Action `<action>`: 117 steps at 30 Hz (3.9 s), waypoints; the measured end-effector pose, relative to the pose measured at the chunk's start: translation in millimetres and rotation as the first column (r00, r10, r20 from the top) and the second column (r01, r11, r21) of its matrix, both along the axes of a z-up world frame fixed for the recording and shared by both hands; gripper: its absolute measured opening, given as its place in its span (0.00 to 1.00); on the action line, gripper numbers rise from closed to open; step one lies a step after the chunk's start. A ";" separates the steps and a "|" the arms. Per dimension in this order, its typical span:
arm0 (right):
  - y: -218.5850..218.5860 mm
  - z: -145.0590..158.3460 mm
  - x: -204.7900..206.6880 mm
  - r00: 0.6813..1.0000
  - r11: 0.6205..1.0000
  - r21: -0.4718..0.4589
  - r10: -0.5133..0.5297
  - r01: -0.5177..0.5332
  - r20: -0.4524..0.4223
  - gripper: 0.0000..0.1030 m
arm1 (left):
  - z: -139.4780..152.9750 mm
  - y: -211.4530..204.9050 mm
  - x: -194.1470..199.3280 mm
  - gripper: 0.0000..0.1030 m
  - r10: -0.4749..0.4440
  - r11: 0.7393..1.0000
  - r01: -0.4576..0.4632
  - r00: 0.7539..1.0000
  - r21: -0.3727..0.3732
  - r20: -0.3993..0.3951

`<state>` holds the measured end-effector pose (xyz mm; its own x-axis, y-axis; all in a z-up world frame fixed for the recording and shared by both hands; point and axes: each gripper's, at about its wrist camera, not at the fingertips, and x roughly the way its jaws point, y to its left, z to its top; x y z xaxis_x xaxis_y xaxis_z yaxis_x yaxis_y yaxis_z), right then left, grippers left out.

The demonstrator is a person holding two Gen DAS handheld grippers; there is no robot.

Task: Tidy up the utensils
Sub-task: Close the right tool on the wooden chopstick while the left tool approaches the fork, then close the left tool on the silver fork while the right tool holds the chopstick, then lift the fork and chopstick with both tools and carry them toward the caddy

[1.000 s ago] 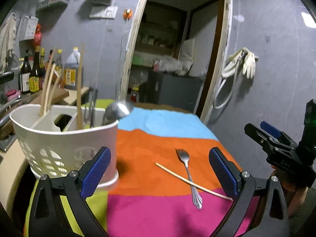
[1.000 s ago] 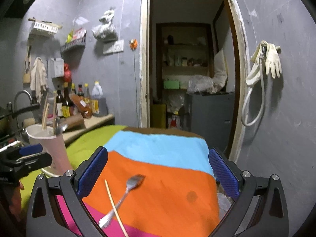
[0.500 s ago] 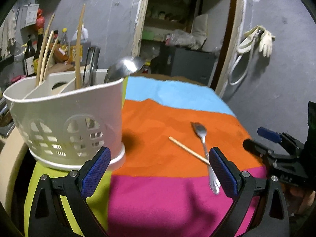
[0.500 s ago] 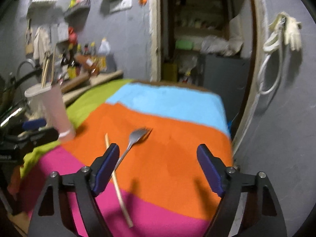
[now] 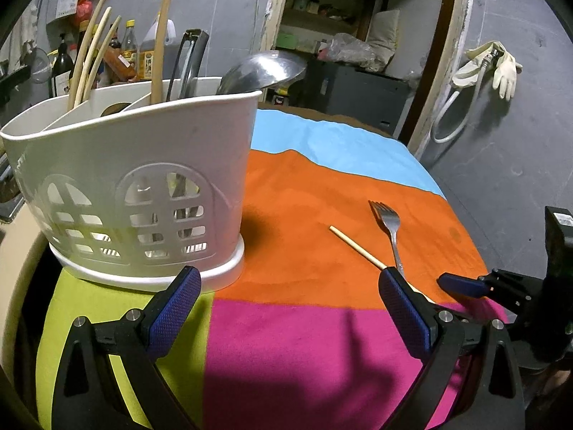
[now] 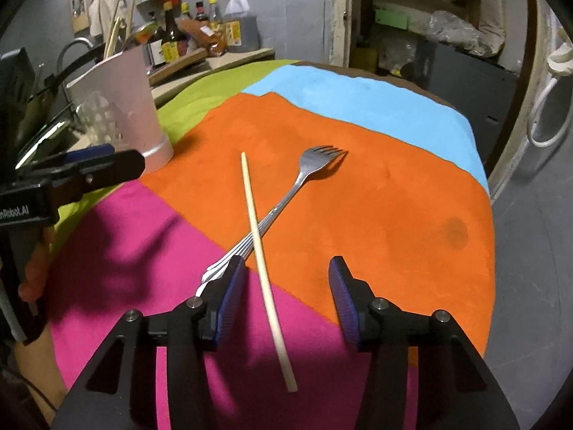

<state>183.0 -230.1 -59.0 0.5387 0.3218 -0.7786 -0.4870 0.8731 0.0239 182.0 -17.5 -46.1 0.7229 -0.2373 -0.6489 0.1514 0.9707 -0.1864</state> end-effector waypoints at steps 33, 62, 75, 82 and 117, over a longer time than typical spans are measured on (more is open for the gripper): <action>-84.5 3.4 29.5 0.938 0.934 0.087 -0.347 0.347 -0.009 0.06 | -0.1 -66.0 40.5 0.77 -0.260 0.963 0.265 0.962 0.047 -0.079; -112.8 -3.5 34.0 0.921 0.900 0.200 -0.373 0.388 -0.110 0.06 | -47.3 -165.9 103.0 0.20 -0.329 0.901 0.359 0.931 0.242 -0.159; -82.7 -3.2 25.3 0.954 0.939 0.174 -0.280 0.296 -0.107 0.06 | -37.2 -119.6 68.3 0.20 -0.262 0.940 0.288 0.953 0.184 -0.152; -80.9 -1.4 33.0 0.956 0.941 0.182 -0.262 0.284 -0.135 0.18 | -31.0 -110.7 60.9 0.22 -0.283 0.935 0.314 0.942 0.167 -0.182; -43.0 44.0 24.6 0.912 0.934 0.238 -0.325 0.267 0.249 0.03 | 18.9 -72.0 17.3 0.19 -0.203 0.978 0.184 0.943 0.093 0.265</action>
<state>207.6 -273.0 -15.0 0.8189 0.2427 -0.5202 -0.2184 0.9698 0.1086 199.3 -89.5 -27.2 0.8183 -0.3534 -0.4533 0.3735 0.9264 -0.0480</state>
